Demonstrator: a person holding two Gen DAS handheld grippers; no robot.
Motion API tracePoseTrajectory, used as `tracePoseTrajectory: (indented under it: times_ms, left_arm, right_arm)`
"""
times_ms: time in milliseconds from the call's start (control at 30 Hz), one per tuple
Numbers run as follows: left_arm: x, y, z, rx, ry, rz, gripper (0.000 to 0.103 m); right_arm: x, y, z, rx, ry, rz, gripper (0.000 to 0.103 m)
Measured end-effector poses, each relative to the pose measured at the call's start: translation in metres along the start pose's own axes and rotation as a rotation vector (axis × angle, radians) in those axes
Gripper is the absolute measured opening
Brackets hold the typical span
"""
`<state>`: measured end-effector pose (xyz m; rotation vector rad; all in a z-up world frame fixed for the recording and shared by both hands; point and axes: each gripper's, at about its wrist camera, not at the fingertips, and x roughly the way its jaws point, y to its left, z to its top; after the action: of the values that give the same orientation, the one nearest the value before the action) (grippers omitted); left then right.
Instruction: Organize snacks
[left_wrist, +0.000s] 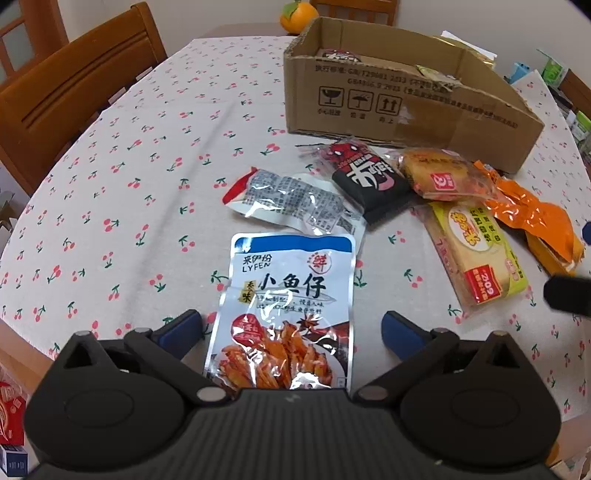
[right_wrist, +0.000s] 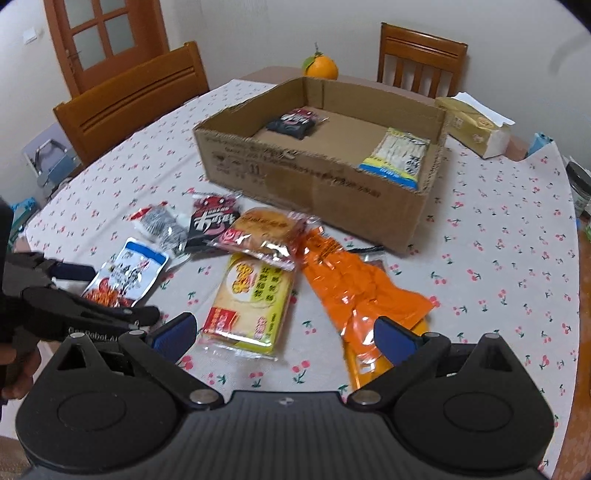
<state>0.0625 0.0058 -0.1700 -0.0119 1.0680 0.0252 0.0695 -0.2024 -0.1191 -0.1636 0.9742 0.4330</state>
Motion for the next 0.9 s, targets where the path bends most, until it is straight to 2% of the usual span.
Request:
tracePoseTrajectory:
  times_ms: [233,400,600,633,700,900]
  left_arm:
    - [-0.002,0.001,-0.001,0.001,-0.017,-0.015,0.101]
    - [-0.005,-0.003,0.000,0.040,-0.035,-0.026,0.089]
    - [-0.002,-0.002,0.003,0.065,-0.052,-0.042,0.089]
    - [-0.002,-0.001,0.004,0.073,-0.055,-0.045,0.086]
    - [-0.004,0.000,0.005,0.092,-0.068,-0.055,0.075]
    - [-0.005,0.015,0.010,0.105,-0.051,-0.064,0.074]
  right_arm:
    - [0.010,0.007,-0.004,0.007,0.035,-0.004,0.103]
    - [0.017,0.011,-0.007,0.005,0.067,-0.002,0.103]
    - [0.023,0.016,-0.010,-0.002,0.093,0.001,0.103]
    - [0.024,0.017,-0.009,-0.001,0.094,0.003,0.103]
    - [0.027,0.019,-0.009,0.004,0.102,0.007,0.103]
    - [0.032,0.030,-0.006,-0.002,0.105,0.003,0.103]
